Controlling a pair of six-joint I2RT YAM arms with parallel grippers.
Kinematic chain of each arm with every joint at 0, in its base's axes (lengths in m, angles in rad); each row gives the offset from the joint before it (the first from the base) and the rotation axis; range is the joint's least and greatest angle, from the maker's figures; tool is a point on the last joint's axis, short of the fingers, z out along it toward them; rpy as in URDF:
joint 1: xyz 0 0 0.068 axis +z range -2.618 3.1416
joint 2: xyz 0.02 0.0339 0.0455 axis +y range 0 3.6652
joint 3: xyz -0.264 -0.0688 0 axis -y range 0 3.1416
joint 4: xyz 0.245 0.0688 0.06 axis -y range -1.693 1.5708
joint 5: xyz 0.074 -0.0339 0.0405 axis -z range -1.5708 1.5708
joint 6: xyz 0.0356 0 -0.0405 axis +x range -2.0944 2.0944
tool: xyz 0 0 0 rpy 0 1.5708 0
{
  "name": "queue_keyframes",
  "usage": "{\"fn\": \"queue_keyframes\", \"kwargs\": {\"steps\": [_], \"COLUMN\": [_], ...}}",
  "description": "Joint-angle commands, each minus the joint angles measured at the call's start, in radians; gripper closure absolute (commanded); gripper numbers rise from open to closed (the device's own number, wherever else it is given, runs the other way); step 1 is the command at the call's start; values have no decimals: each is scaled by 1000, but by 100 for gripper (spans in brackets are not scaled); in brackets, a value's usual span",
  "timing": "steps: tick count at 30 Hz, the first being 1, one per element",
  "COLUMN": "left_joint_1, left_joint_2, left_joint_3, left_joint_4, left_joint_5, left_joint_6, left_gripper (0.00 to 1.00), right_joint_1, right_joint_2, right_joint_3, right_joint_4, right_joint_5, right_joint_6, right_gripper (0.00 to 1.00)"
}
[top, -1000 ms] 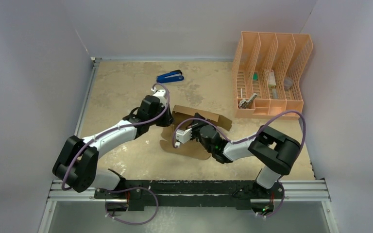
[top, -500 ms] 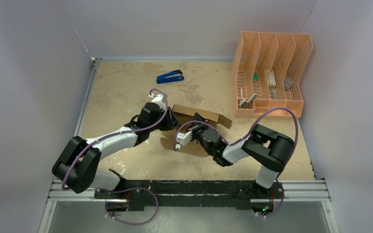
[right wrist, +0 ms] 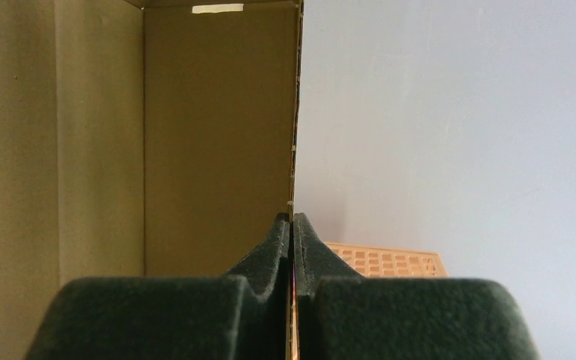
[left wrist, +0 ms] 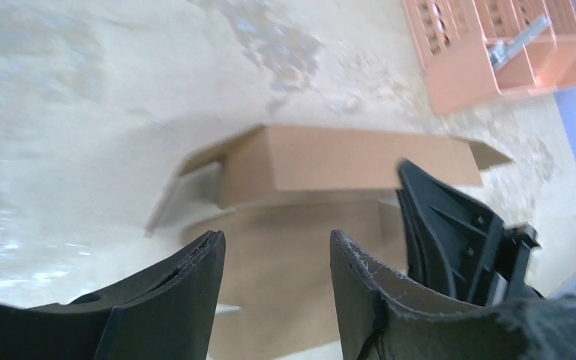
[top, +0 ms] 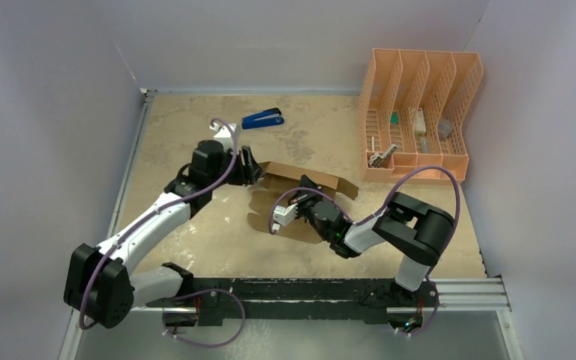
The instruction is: Fold the paper box
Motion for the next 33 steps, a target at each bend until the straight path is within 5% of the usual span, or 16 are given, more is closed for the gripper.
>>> {"fn": "queue_keyframes", "kwargs": {"steps": [1,12,21,33], "left_joint_1": [136,331,329,250], "left_joint_2": [-30,243,499,526], "left_joint_3": [89,270,405,384], "left_joint_4": [-127,-247,-284,-333], "left_joint_5": [52,49,222,352], "left_joint_6": [145,291,369,483], "left_gripper": [46,48,50,52], "right_joint_1": [6,9,12,13], "right_joint_2": [-22,-43,-35,-4], "right_joint_3": [-4,-2,2,16], "right_joint_4": [49,5,11,39], "right_joint_5": [17,9,10,14], "right_joint_6": [-1,16,12,-5], "right_gripper": [100,100,100,100]}}
